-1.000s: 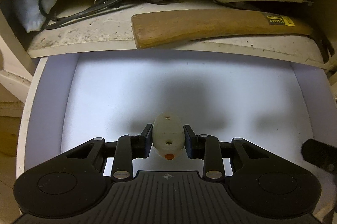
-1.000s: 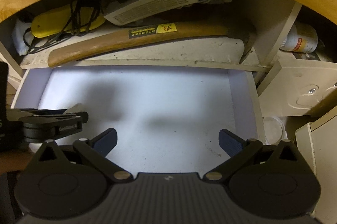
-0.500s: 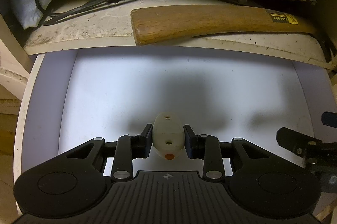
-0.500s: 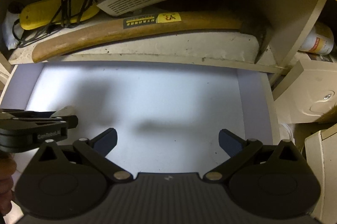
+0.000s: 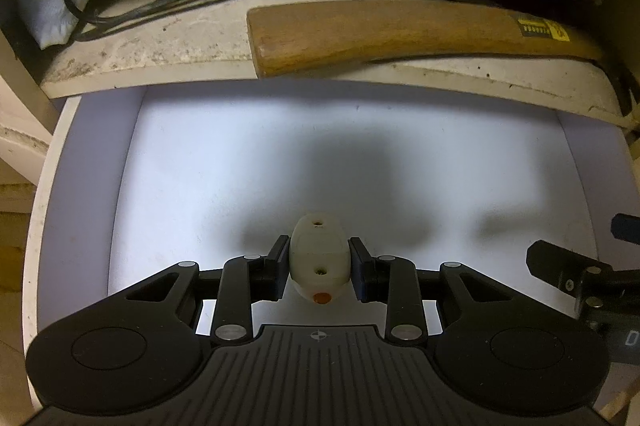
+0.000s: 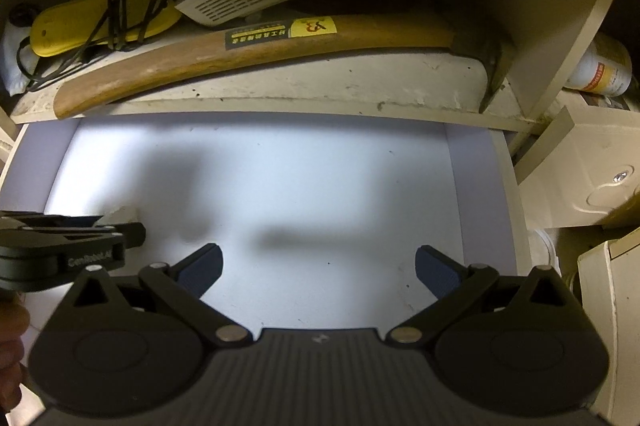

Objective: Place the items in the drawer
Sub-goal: 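Lower the white object toward the drawer bottom with the left gripper, then open the left gripper to release the white object in the drawer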

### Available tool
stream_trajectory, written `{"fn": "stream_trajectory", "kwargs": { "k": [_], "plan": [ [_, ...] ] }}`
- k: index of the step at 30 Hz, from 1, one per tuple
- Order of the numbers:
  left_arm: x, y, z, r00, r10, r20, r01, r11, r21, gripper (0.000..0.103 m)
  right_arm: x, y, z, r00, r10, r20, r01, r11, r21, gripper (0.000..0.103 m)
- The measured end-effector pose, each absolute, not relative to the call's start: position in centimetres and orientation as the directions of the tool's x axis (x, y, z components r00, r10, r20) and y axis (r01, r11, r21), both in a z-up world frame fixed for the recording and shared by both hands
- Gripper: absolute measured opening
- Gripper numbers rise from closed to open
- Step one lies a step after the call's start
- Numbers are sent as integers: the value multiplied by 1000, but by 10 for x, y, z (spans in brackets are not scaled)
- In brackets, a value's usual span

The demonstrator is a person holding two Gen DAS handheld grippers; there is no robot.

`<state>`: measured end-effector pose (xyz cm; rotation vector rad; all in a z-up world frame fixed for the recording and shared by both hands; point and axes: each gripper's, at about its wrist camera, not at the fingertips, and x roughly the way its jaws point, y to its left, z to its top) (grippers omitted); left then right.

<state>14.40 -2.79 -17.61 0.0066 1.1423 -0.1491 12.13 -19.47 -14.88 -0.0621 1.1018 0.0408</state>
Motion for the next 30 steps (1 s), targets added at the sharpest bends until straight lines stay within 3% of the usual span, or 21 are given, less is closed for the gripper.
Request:
{"fn": "stream_trajectory", "kwargs": {
  "k": [18,25,30],
  "plan": [
    [148,-39,-179,394,-102,-913,148,988,-46,30,122,-194,-146,459,6,-888,-66,997,-28,103],
    [153,-40,-180,371,-116,-921,111,991,-80,65,123,-195,-146,459,2,-889,-65,997,-32,103],
    [153,-35,-179,370,-117,-921,66,993,-99,72,124,-196,-146,457,-2,-889,-61,998,-33,103]
  ]
}}
